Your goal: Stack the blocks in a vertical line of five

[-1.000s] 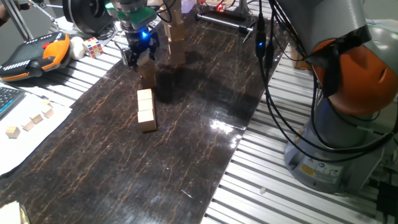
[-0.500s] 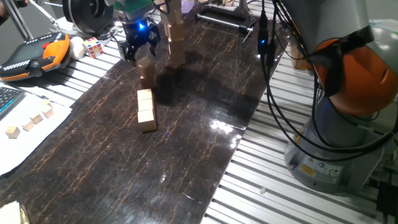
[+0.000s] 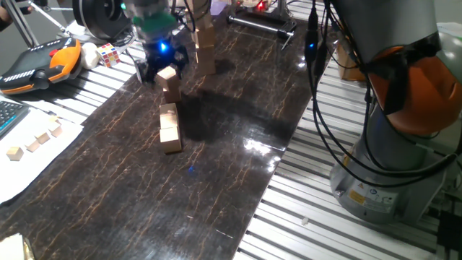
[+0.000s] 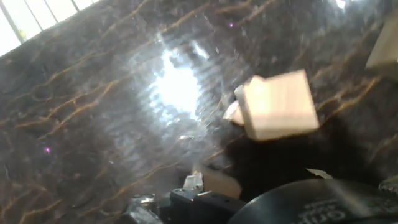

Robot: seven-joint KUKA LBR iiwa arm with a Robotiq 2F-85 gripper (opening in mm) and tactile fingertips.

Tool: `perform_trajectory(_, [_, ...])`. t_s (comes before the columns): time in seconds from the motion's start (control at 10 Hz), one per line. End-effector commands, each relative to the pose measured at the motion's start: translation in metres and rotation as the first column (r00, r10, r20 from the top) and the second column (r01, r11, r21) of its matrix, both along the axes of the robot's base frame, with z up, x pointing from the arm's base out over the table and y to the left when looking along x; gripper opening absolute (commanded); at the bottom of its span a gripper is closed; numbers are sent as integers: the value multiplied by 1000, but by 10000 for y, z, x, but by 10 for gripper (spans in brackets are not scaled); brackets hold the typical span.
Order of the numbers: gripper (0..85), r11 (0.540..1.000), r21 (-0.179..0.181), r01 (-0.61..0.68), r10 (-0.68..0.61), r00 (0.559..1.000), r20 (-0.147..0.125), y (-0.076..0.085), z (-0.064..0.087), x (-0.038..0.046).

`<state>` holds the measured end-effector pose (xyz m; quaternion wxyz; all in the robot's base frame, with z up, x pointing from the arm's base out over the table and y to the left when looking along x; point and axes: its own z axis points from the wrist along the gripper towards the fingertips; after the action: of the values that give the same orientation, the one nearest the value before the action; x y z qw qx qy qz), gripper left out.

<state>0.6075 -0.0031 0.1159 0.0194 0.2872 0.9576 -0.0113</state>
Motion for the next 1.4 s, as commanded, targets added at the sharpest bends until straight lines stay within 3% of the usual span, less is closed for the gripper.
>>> perform_trajectory(0.0, [803, 992, 7, 130, -130, 991, -16, 41, -86, -14])
perform_trajectory(0.3, [820, 985, 17, 169, -169, 985, 29, 126, -347, -38])
perform_trajectory(1.3, [807, 975, 59, 213, -217, 974, 71, 227, -622, -131])
